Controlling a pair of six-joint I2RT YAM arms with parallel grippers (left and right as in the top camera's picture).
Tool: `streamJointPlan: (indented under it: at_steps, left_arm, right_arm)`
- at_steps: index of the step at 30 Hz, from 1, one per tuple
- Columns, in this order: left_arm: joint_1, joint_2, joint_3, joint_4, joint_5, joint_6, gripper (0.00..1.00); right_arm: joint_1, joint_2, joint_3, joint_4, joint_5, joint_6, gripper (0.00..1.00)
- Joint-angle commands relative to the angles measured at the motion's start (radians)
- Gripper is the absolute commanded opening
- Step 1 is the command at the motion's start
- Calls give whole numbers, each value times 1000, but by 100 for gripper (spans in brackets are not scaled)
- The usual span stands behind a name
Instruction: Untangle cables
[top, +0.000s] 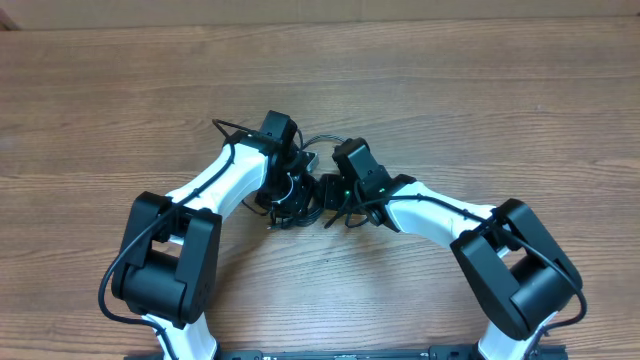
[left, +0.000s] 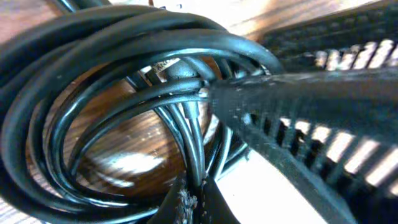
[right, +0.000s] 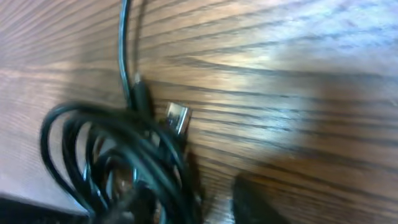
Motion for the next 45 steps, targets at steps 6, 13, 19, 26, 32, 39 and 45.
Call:
streamJointPlan:
  at_steps: [6,13,19,26,32,39,45]
  left_arm:
    - [50,-9,89,-93,64,42,4]
    - [92,-9,103,-113,265,129,4]
    - [128,-9,105,-121,332,150,4]
    - [128,-9,105,-126,240,150,4]
    - [128,-9,105,-121,237,150,4]
    - [128,-9,105,-122,233,139,4]
    - [128,-9,105,-126,220,138,4]
  right_arm:
    - [3,46,-6,-13,6,-10,26]
    - [3,46,-6,-13,3,-10,32]
    - [2,45,-6,-12,-16,-11,39]
    - [-34,19,1,-41,-132,-48,48]
    - [-75,16,1,-44,-271,-121,58]
    - [-76,16,2,-50,-271,-134,64]
    - [-98,17,2,-38,-256,-142,63]
